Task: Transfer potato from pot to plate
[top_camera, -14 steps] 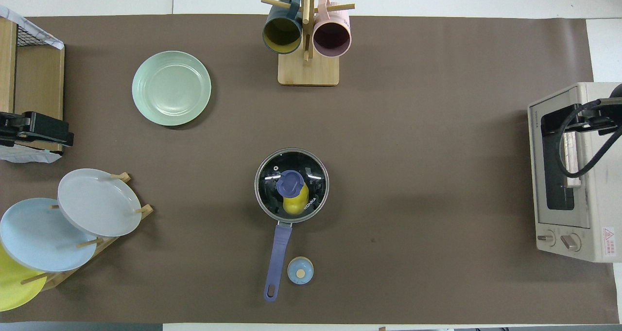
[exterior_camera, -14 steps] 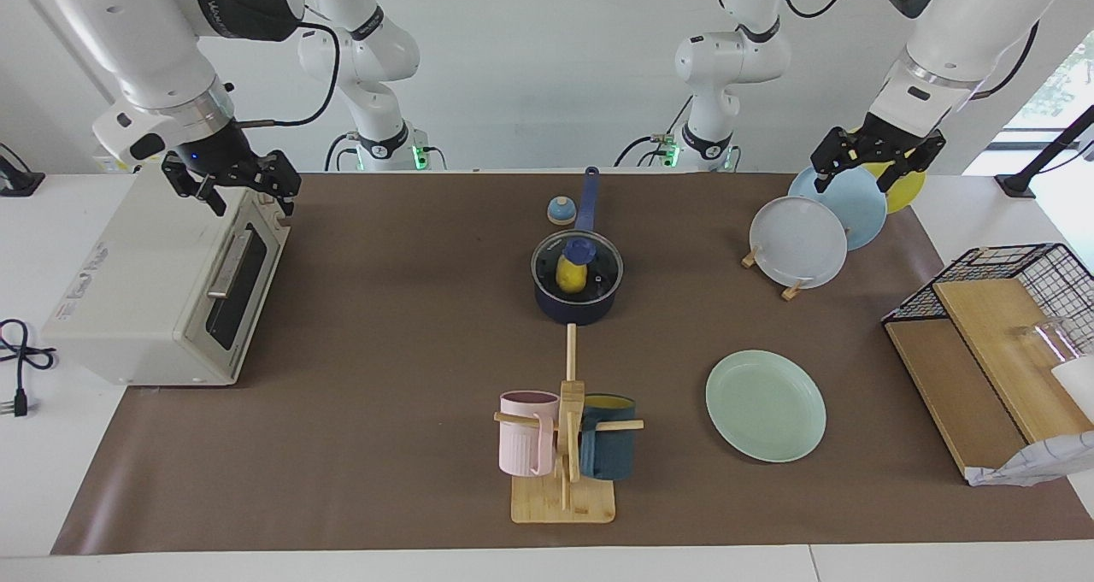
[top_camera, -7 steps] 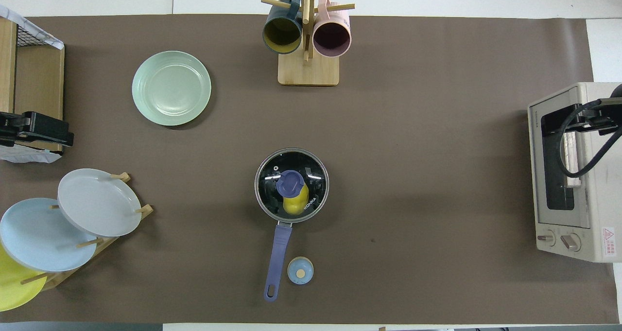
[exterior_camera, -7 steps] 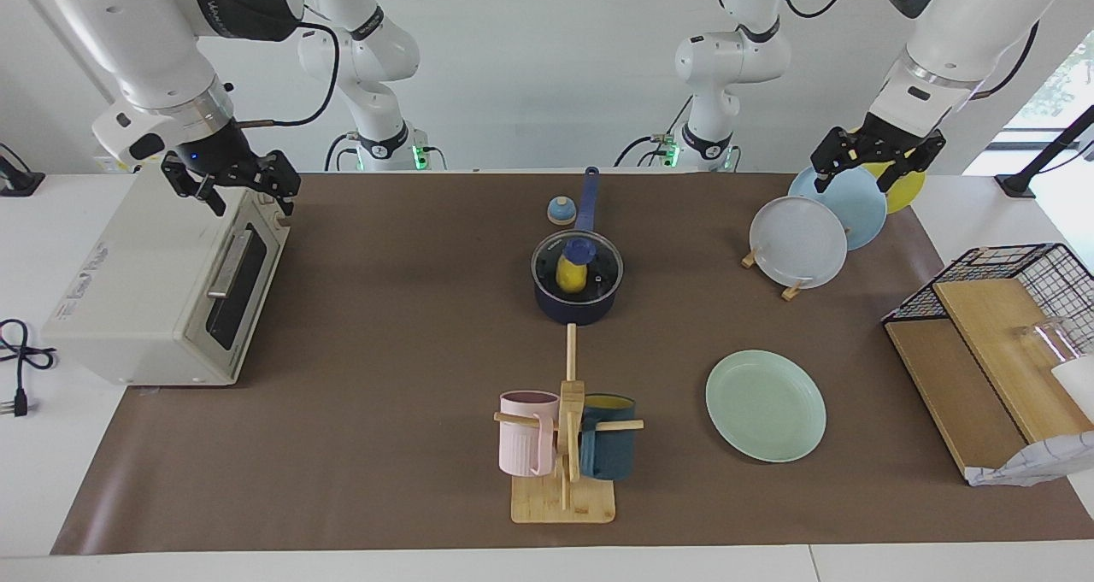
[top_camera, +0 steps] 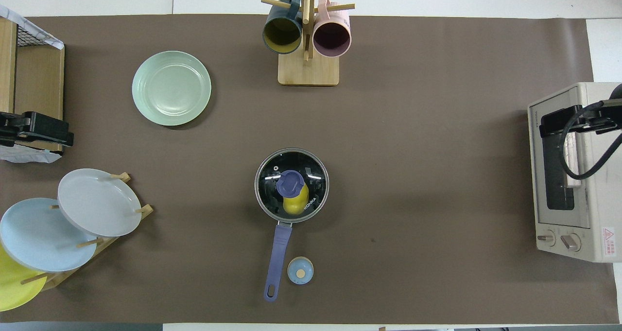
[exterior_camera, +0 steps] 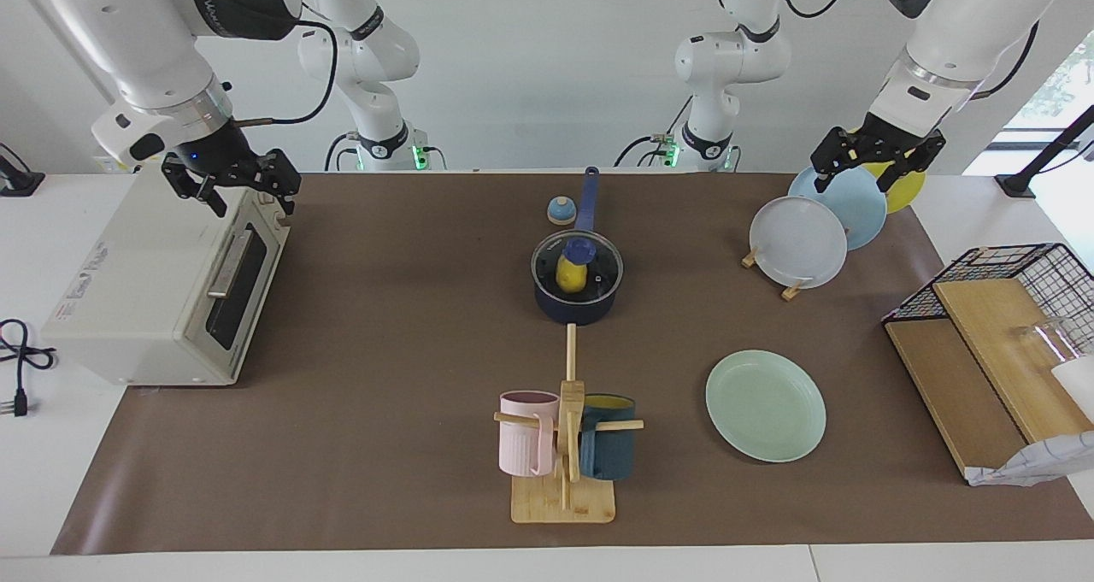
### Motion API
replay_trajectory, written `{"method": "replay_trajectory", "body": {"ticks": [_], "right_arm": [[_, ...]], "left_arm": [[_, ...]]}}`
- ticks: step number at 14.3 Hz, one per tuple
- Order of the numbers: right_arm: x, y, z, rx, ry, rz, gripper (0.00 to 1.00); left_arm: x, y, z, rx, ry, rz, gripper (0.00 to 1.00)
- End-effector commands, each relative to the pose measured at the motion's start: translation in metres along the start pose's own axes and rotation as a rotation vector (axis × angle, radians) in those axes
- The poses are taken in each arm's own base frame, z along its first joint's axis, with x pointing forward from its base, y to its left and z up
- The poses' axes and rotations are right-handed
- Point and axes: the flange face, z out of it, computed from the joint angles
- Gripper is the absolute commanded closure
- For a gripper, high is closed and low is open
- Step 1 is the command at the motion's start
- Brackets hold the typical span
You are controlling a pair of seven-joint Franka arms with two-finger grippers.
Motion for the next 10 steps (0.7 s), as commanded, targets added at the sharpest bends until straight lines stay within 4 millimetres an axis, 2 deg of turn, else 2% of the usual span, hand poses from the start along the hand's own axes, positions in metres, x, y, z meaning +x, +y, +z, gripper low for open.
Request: {"method": "replay_trajectory", "body": {"ticks": [1, 2, 4, 6, 8, 10], "right_arm": [[0.007, -0.015, -0.002, 0.046, 0.008, -0.045, 0.00], [0.010, -0.044, -0.006, 0.036, -0.007, -0.062, 0.00], [0.018, -0.085, -0.016, 0.040, -0.007, -0.032, 0.00], [0.020, -0.136, -0.015, 0.051, 0.003, -0.019, 0.00], [0.020, -0.204, -0.002, 0.065, 0.016, -0.008, 0.00], [0.016, -0.272, 0.020, 0.052, 0.017, 0.023, 0.00]], "left_arm": [[-0.007, -0.002, -0.003, 0.022, 0.006, -0.007, 0.00], [-0.007, -0.002, -0.003, 0.022, 0.006, -0.007, 0.00], [-0.007, -0.002, -0.003, 0.022, 0.006, -0.007, 0.00], [-0.007, -0.002, -0.003, 0.022, 0.006, -0.007, 0.00], [-0.007, -0.002, -0.003, 0.022, 0.006, -0.007, 0.00], [-0.007, -0.002, -0.003, 0.022, 0.006, -0.007, 0.00]]}}
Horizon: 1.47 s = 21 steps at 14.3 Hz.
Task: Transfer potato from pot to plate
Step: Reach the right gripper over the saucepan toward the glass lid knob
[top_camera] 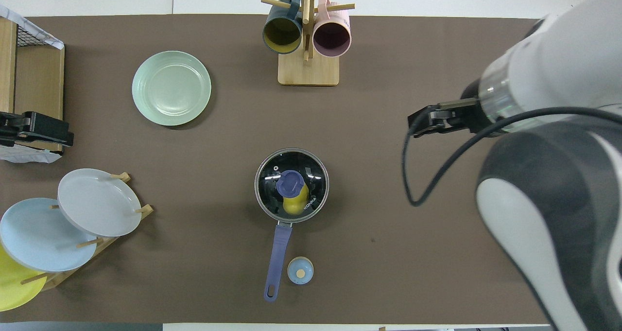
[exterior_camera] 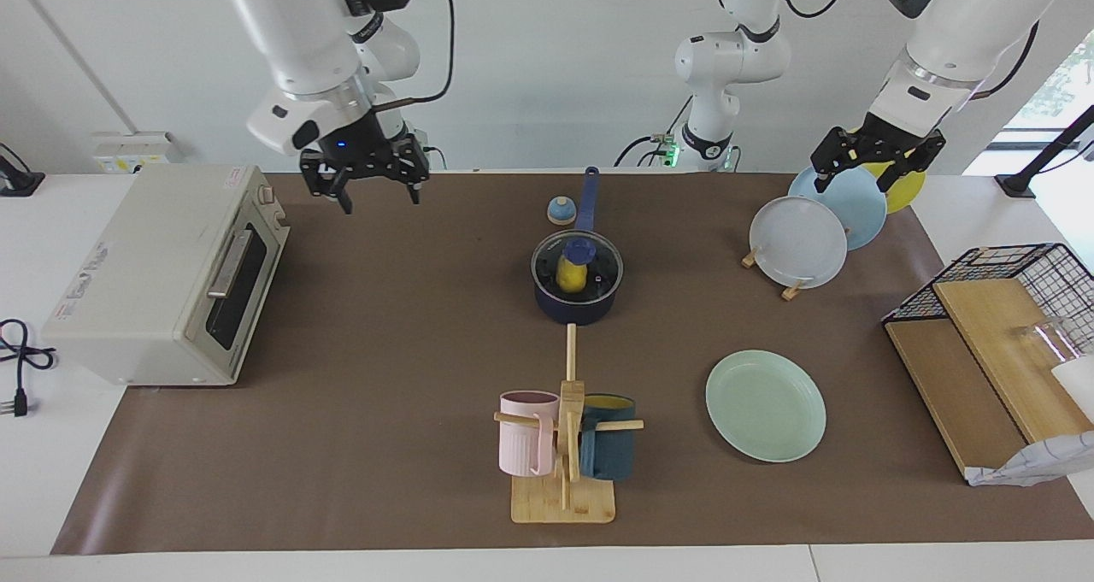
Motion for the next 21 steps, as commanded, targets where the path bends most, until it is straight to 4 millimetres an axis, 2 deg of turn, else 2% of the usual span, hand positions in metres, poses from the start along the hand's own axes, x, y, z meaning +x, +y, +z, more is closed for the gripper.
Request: {"method": "replay_trajectory", "body": {"ticks": [1, 2, 4, 6, 8, 10, 11, 14, 15, 21], "right_arm": [[-0.004, -0.094, 0.030, -0.016, 0.005, 0.008, 0.00], [-0.006, -0.128, 0.038, -0.029, 0.029, 0.022, 0.00], [-0.011, -0.181, 0.065, -0.026, 0.045, 0.043, 0.00], [-0.015, -0.203, 0.089, -0.015, 0.066, 0.042, 0.00], [-0.038, -0.228, 0.125, -0.059, 0.049, -0.012, 0.00], [-0.052, -0.238, 0.147, -0.116, 0.062, -0.056, 0.00], [-0.052, -0.234, 0.159, -0.133, 0.072, -0.065, 0.00], [-0.058, -0.247, 0.188, -0.106, 0.089, -0.100, 0.00], [-0.055, -0.246, 0.203, -0.110, 0.089, -0.107, 0.00], [-0.058, -0.244, 0.230, -0.150, 0.120, -0.167, 0.00]], "left_arm": [[-0.007, -0.002, -0.003, 0.022, 0.006, -0.007, 0.00], [-0.007, -0.002, -0.003, 0.022, 0.006, -0.007, 0.00], [-0.007, -0.002, -0.003, 0.022, 0.006, -0.007, 0.00], [-0.007, -0.002, -0.003, 0.022, 0.006, -0.007, 0.00], [-0.007, -0.002, -0.003, 0.022, 0.006, -0.007, 0.00], [-0.007, -0.002, -0.003, 0.022, 0.006, -0.007, 0.00], [-0.007, -0.002, -0.003, 0.022, 0.006, -0.007, 0.00], [-0.007, -0.002, -0.003, 0.022, 0.006, -0.007, 0.00], [-0.007, -0.002, -0.003, 0.022, 0.006, -0.007, 0.00], [-0.007, -0.002, -0.003, 0.022, 0.006, -0.007, 0.00]]}}
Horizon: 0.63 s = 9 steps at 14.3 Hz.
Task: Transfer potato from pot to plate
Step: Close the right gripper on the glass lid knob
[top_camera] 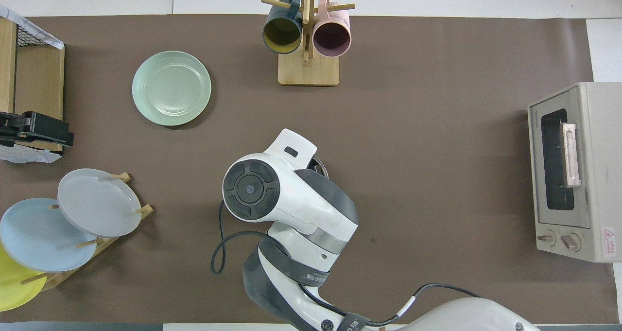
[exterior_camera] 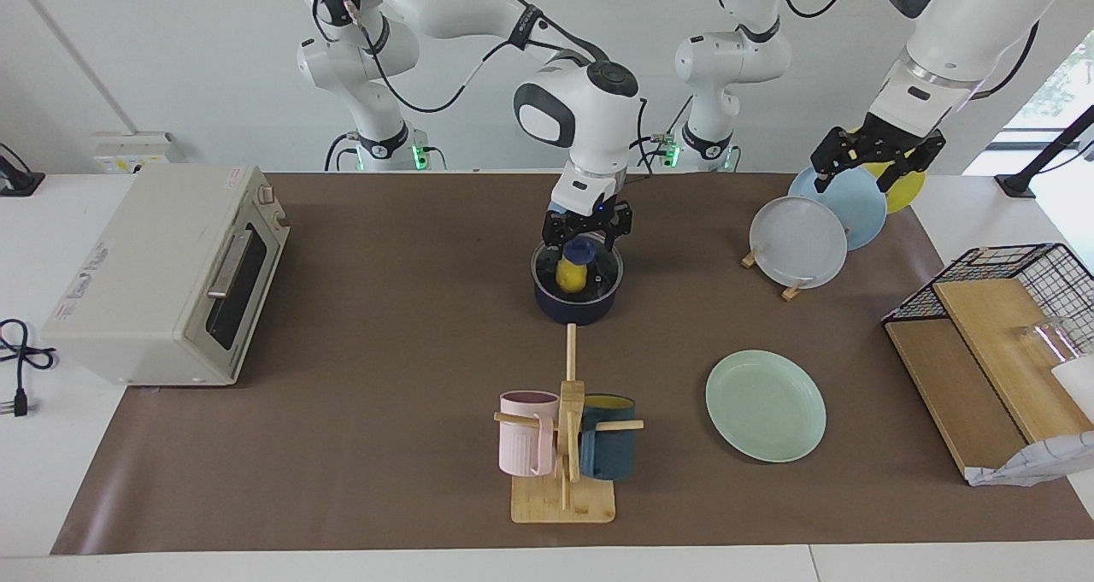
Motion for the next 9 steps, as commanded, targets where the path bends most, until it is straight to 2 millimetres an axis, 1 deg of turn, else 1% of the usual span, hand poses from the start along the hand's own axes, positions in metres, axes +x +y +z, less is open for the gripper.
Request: {"method": "replay_trajectory", "body": {"ticks": [1, 6, 7, 9], "right_arm": [[-0.002, 0.001, 0.006, 0.006, 0.033, -0.009, 0.00], [-0.003, 0.006, 0.017, 0.013, 0.032, -0.004, 0.00], [-0.003, 0.009, 0.020, 0.012, 0.029, -0.003, 0.04], [-0.003, 0.008, 0.019, 0.019, 0.025, 0.005, 0.16]], "left_arm": [[-0.007, -0.002, -0.003, 0.022, 0.006, -0.007, 0.00], [-0.007, -0.002, -0.003, 0.022, 0.006, -0.007, 0.00], [-0.007, -0.002, -0.003, 0.022, 0.006, -0.007, 0.00], [-0.007, -0.002, -0.003, 0.022, 0.006, -0.007, 0.00]]}}
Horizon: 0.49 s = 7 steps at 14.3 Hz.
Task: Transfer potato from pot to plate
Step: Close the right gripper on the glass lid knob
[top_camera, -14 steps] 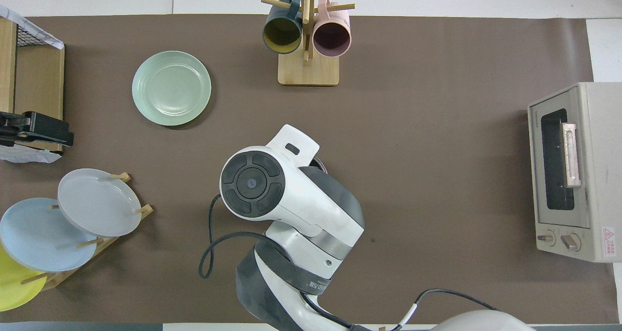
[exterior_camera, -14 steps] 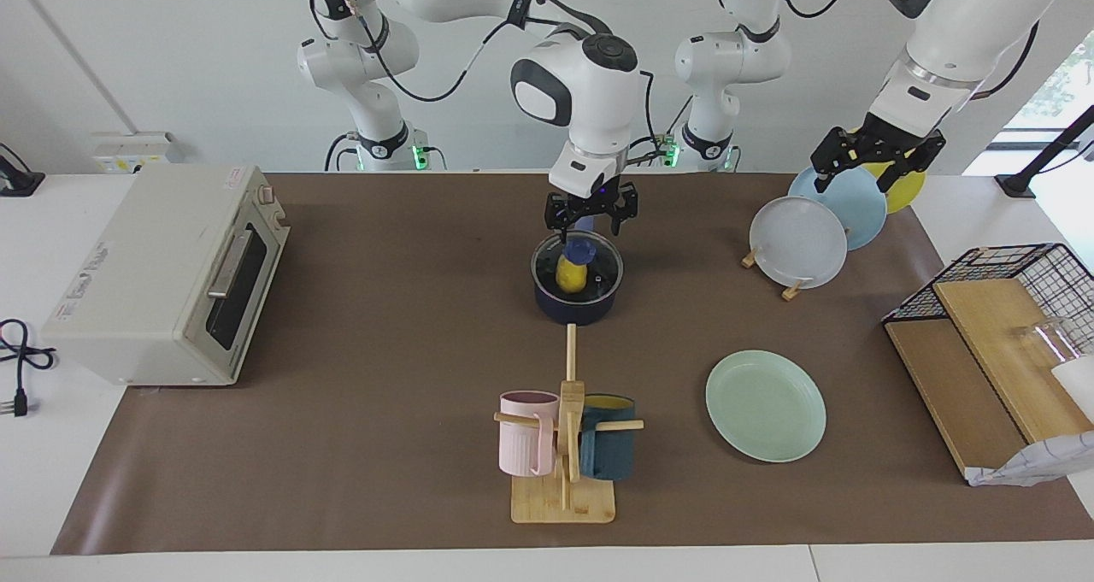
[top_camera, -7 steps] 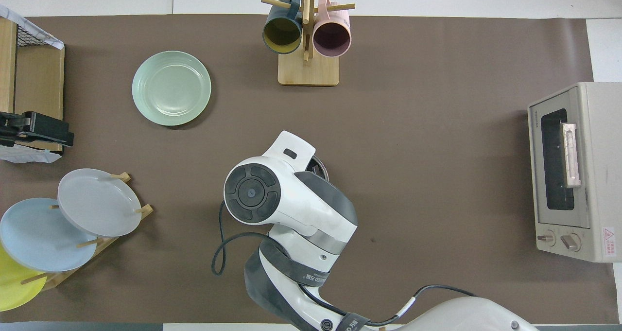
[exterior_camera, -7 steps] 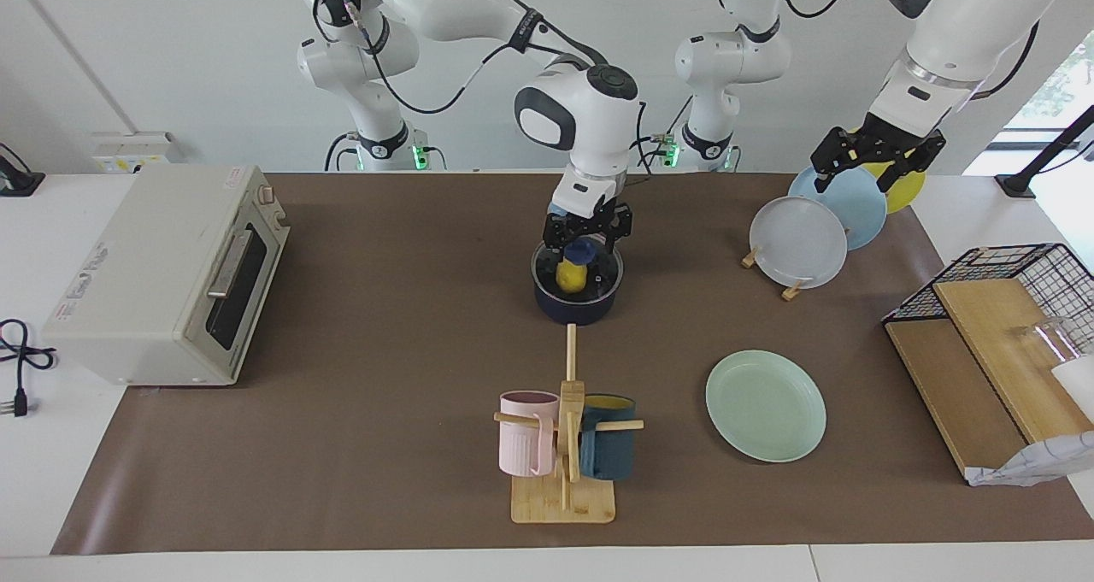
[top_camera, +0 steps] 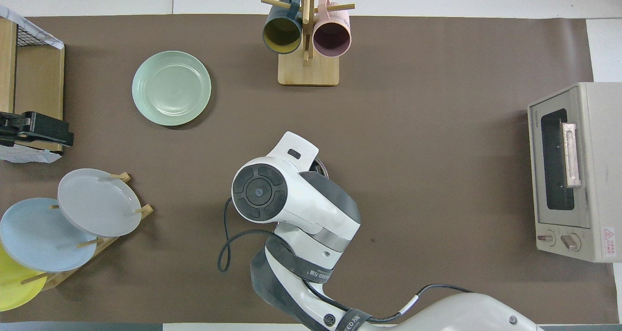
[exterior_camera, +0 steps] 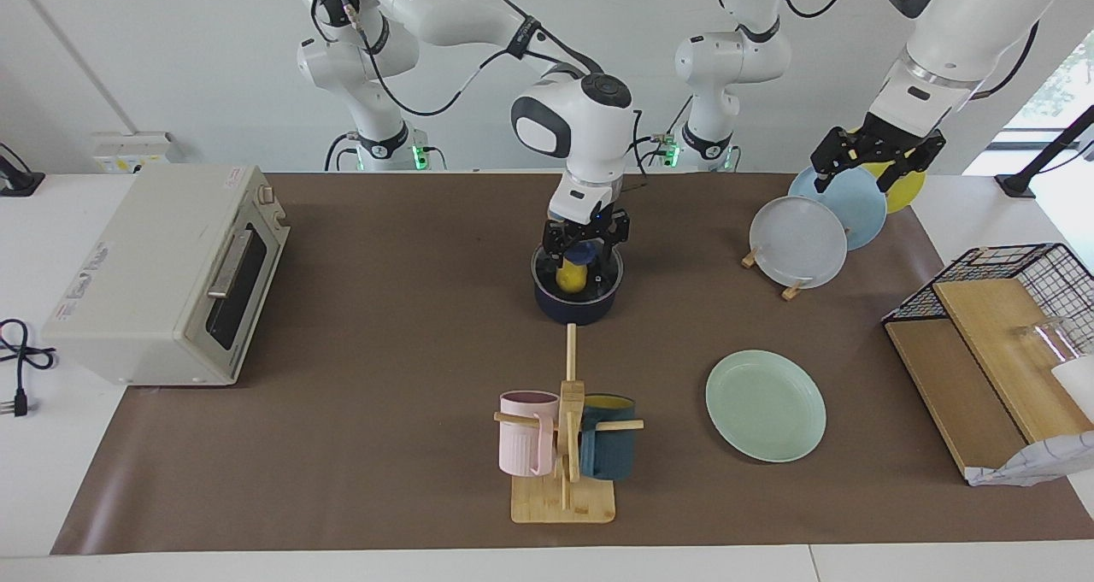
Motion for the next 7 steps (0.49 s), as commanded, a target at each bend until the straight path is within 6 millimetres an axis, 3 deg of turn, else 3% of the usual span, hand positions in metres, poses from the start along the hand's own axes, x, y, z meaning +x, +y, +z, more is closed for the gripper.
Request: {"method": "replay_trajectory", "body": {"ticks": [1, 7], "right_arm": [[-0.0011, 0.0043, 0.0018, 0.008, 0.015, 0.007, 0.20], [-0.0001, 0.0025, -0.0019, 0.015, 0.019, 0.013, 0.35]], "left_arm": [[-0.0068, -0.0018, -0.0026, 0.022, 0.006, -0.007, 0.00], [-0.0068, -0.0018, -0.0026, 0.022, 0.006, -0.007, 0.00]]}}
